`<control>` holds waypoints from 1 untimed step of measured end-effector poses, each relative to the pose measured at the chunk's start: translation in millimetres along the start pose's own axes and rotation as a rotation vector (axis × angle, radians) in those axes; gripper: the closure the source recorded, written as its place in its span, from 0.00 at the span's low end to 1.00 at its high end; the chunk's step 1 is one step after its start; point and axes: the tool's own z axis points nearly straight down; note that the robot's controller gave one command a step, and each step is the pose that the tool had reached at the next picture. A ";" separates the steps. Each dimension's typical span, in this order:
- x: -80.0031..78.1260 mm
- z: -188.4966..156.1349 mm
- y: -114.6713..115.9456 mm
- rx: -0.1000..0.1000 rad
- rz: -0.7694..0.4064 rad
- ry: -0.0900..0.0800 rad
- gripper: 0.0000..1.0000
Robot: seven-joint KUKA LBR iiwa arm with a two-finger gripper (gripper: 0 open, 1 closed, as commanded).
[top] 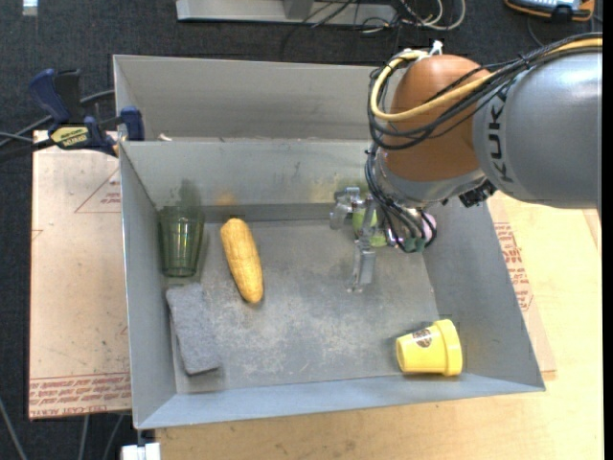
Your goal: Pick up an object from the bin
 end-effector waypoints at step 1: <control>-3.5 12.8 40.9 0.002 0.007 0.000 0.00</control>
Offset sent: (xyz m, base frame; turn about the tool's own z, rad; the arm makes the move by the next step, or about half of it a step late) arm 0.0390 -0.0076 0.0361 0.0477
